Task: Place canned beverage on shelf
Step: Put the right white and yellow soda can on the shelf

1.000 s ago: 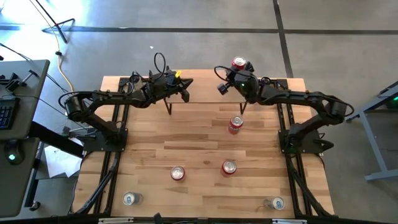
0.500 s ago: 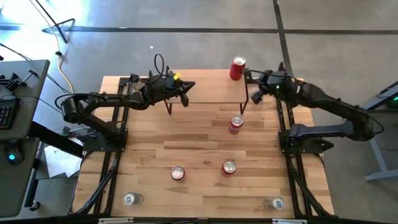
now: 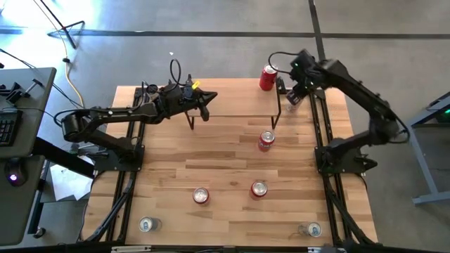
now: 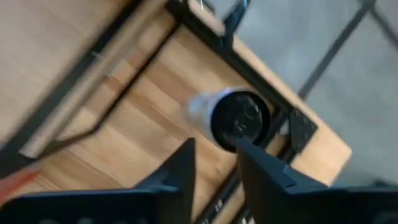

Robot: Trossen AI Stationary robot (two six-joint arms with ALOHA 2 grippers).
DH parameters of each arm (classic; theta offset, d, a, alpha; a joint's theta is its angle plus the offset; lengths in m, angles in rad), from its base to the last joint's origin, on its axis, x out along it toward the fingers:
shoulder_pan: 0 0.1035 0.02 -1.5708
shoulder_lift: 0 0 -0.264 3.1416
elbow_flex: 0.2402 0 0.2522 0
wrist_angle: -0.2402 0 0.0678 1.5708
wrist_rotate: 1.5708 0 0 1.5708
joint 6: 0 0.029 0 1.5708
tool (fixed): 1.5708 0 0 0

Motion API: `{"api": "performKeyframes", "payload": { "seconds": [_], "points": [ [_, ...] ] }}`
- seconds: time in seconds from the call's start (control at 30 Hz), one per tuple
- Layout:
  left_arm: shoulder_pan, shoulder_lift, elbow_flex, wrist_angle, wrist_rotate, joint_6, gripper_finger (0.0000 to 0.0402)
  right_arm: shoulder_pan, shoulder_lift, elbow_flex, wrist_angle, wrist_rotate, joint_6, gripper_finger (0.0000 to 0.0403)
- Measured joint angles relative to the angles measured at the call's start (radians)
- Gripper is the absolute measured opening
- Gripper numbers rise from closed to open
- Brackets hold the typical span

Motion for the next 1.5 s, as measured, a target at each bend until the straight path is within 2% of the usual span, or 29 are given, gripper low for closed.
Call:
{"api": "performKeyframes", "payload": {
  "seconds": [0.23, 0.37, 0.47, 0.63, 1.23, 1.5],
  "points": [
    [0.000, 0.000, 0.000, 0.001, 0.000, 0.003, 0.0000, -0.071, 0.125, 0.035, -0.050, -0.004, -0.025, 0.0235],
    [0.000, 0.000, 0.000, 0.000, 0.003, 0.000, 0.0000, -0.116, 0.139, 0.034, -0.040, -0.003, -0.048, 0.0266],
    [0.000, 0.000, 0.000, 0.000, 0.004, 0.000, 0.0000, -0.147, 0.139, 0.034, -0.012, -0.013, -0.065, 0.0270],
    [0.000, 0.000, 0.000, -0.008, 0.005, -0.001, 0.0000, -0.187, 0.150, 0.034, -0.009, -0.106, -0.083, 0.0271],
    [0.000, 0.000, -0.001, -0.012, 0.006, -0.008, 0.0000, -0.200, 0.160, -0.028, 0.074, -0.123, -0.112, 0.0271],
    [0.000, 0.000, -0.001, -0.012, 0.006, -0.008, 0.0000, -0.200, 0.169, 0.054, 0.016, -0.119, -0.131, 0.0271]
  ]
}}
